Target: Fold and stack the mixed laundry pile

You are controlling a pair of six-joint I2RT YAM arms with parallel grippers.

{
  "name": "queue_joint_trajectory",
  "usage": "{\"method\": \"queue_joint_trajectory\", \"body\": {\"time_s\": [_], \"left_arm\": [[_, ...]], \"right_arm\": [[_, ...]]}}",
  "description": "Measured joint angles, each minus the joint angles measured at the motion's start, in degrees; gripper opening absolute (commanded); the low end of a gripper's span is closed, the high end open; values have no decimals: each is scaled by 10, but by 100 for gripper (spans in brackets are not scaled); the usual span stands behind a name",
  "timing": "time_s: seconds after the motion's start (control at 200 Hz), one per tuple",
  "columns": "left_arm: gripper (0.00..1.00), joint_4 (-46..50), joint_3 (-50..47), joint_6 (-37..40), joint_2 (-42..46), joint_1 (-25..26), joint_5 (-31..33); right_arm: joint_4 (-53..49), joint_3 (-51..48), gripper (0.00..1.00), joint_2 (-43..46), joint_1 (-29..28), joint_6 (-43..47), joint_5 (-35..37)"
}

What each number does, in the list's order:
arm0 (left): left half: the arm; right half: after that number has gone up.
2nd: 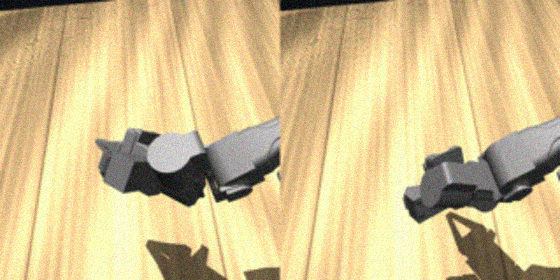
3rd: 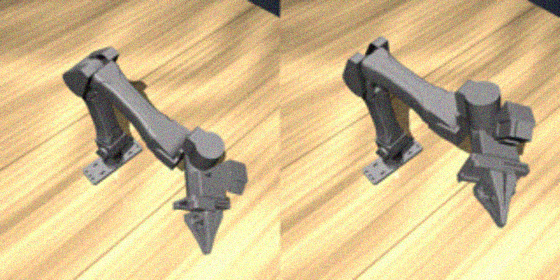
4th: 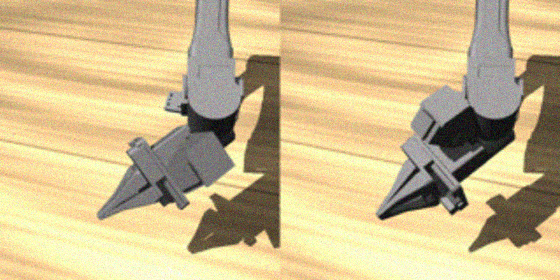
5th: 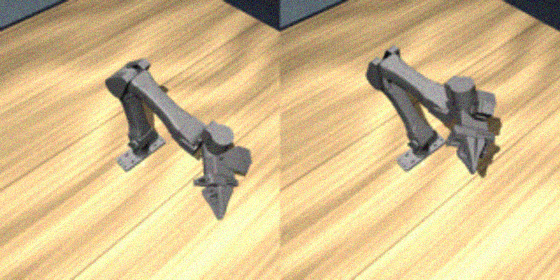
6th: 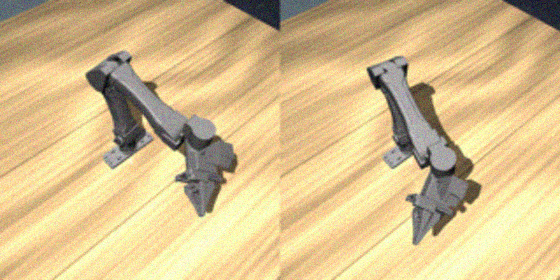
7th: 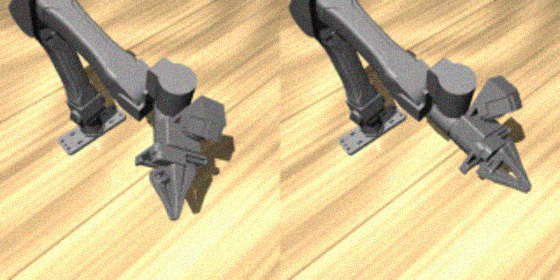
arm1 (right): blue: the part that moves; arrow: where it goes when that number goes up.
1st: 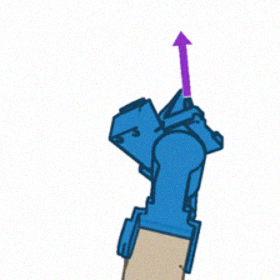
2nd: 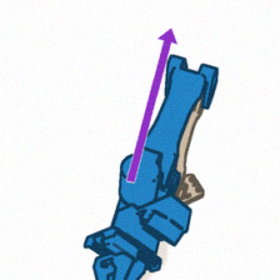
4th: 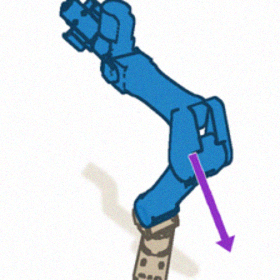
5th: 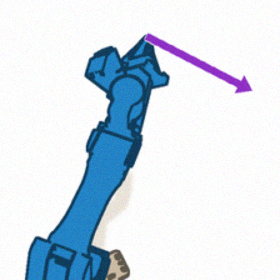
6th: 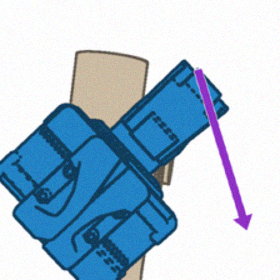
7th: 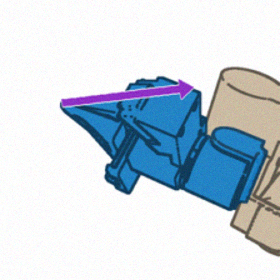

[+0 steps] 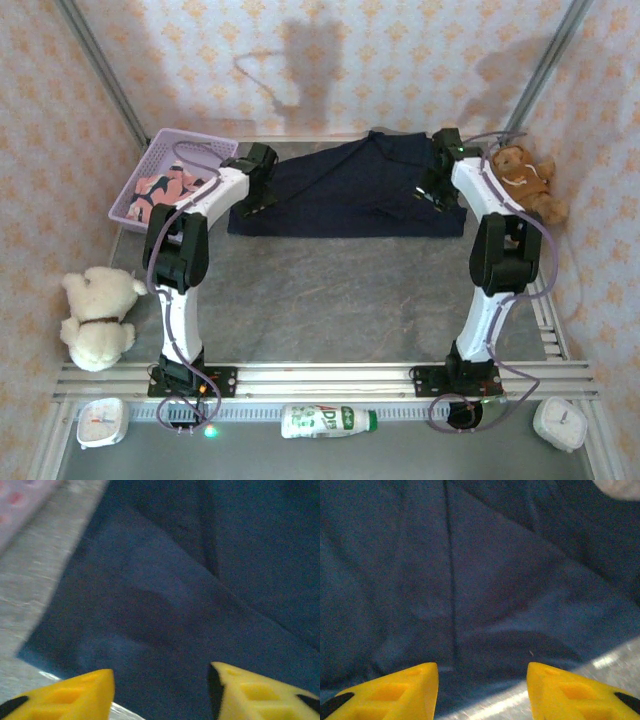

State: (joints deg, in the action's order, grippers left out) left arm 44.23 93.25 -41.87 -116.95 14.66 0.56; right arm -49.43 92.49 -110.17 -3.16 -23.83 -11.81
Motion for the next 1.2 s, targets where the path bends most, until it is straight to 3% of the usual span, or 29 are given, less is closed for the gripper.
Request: {"method": "queue_joint_trajectory", "body": {"time_s": [0.18,0.495,0.62,0.991,1.201], "left_arm": [[36,-34,-11,-5,-10,20,-46],[36,-67,-34,-5,-51,5,-30],[36,-91,-67,-2,-34,2,-23],[37,-145,-254,-3,87,2,-3],[38,-120,-275,-4,108,2,18]], "right_arm": [[8,-38,44,-1,0,1,-13],[40,-19,40,-111,11,-47,22],[46,-26,40,-105,19,-57,21],[92,-273,41,67,9,-96,-48],[36,-297,43,137,-11,-62,-52]]}}
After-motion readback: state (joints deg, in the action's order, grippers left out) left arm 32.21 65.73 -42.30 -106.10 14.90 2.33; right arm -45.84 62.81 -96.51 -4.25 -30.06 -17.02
